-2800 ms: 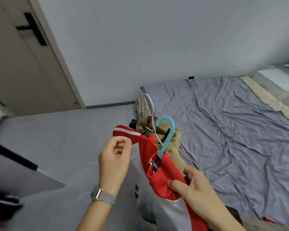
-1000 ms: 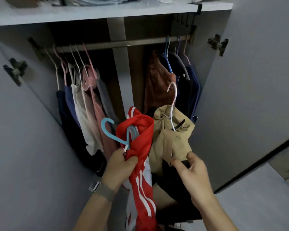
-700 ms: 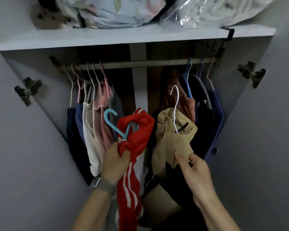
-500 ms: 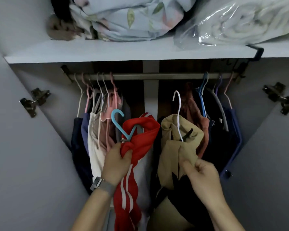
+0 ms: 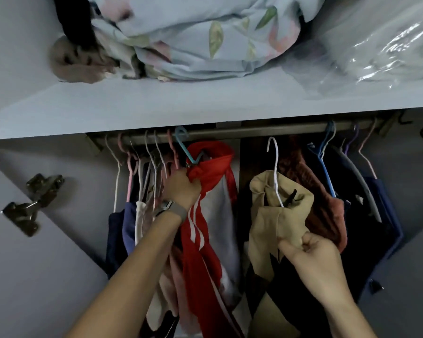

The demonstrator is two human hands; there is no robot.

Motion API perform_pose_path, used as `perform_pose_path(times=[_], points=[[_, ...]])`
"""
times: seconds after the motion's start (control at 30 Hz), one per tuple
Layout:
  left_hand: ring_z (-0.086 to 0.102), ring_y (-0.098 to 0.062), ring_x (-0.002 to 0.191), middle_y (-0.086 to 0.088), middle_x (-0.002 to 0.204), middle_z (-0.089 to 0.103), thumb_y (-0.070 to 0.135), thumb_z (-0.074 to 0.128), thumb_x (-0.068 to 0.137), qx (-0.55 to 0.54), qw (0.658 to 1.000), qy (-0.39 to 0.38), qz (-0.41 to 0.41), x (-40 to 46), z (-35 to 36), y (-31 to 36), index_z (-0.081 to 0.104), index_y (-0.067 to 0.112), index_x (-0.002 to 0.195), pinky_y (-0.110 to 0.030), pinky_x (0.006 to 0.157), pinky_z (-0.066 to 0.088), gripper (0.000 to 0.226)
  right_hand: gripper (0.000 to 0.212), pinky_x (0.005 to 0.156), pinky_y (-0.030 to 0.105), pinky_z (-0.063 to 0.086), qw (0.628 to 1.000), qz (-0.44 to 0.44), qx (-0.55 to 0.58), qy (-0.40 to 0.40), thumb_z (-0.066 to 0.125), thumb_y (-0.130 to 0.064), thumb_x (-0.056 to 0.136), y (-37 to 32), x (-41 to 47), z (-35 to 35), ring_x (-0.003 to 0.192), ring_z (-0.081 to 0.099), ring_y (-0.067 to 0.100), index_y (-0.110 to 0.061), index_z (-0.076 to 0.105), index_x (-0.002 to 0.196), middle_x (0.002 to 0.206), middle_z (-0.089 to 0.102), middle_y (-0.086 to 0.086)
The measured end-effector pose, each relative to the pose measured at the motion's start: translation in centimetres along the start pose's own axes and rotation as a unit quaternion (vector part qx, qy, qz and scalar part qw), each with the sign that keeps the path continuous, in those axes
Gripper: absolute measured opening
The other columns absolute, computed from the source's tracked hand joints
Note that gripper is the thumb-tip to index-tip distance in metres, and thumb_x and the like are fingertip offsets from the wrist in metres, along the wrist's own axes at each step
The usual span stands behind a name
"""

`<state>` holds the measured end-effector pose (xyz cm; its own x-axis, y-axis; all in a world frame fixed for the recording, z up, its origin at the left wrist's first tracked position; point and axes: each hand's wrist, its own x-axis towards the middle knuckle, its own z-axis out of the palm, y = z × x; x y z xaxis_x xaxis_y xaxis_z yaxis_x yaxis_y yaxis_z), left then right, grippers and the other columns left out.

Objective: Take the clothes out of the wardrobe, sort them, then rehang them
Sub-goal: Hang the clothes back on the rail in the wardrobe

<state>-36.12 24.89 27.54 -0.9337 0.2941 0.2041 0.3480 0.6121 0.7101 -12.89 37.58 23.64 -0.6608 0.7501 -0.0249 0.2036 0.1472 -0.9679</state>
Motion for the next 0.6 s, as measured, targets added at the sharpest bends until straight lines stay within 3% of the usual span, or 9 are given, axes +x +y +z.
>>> perform_pose_path(times=[0.2, 0.33, 0.43, 0.53, 0.6], points=[[0.060, -0.040, 0.101, -0.023, 0.110, 0.062, 0.025, 0.049, 0.092, 0.109, 0.994, 0.013, -0.012, 3.8, 1.1, -0.3, 0.062, 0.001, 0.108, -0.041, 0.080, 0.050, 0.031, 0.022, 0.049, 0.028, 0.045, 1.000, 0.003, 0.013, 0.011, 0.073, -0.010, 0.078, -1.2, -0.2, 2.1, 0.047, 0.058, 0.017, -0.004, 0.062, 0.060, 0.051, 0.063, 0.004], [0.062, -0.039, 0.094, -0.022, 0.107, 0.063, 0.038, 0.044, 0.095, 0.126, 0.991, -0.022, -0.025, 4.5, 2.0, -2.1, 0.061, 0.001, 0.104, -0.039, 0.075, 0.051, 0.043, 0.037, 0.041, 0.030, 0.035, 1.000, -0.008, 0.008, 0.017, 0.074, -0.012, 0.078, -1.1, 0.4, 3.4, 0.042, 0.044, 0.021, -0.001, 0.046, 0.055, 0.044, 0.048, 0.011], [0.062, -0.040, 0.093, -0.022, 0.105, 0.063, 0.026, 0.041, 0.096, 0.186, 0.982, -0.008, -0.014, 4.5, 2.4, -2.8, 0.058, 0.000, 0.106, -0.043, 0.072, 0.052, 0.032, 0.046, 0.036, 0.021, 0.025, 1.000, -0.016, 0.001, 0.023, 0.074, -0.011, 0.078, -0.9, 0.9, 4.1, 0.035, 0.032, 0.012, -0.009, 0.035, 0.054, 0.039, 0.033, 0.000], [0.061, -0.041, 0.096, -0.023, 0.105, 0.063, 0.013, 0.041, 0.093, 0.226, 0.974, 0.008, 0.004, 4.2, 2.8, -3.1, 0.050, -0.003, 0.111, -0.044, 0.071, 0.049, 0.025, 0.050, 0.035, 0.020, 0.022, 1.000, -0.014, -0.004, 0.016, 0.075, -0.011, 0.077, -0.5, 1.6, 4.5, 0.034, 0.028, 0.012, -0.012, 0.031, 0.054, 0.038, 0.031, -0.003], [0.061, -0.041, 0.095, -0.022, 0.104, 0.063, 0.016, 0.042, 0.092, 0.200, 0.980, -0.007, 0.018, 4.1, 3.0, -3.7, 0.049, 0.000, 0.110, -0.045, 0.073, 0.052, 0.025, 0.055, 0.037, 0.022, 0.022, 1.000, -0.019, -0.009, 0.008, 0.076, -0.010, 0.076, -0.1, 2.0, 4.8, 0.035, 0.028, 0.013, -0.016, 0.027, 0.051, 0.037, 0.030, -0.004]])
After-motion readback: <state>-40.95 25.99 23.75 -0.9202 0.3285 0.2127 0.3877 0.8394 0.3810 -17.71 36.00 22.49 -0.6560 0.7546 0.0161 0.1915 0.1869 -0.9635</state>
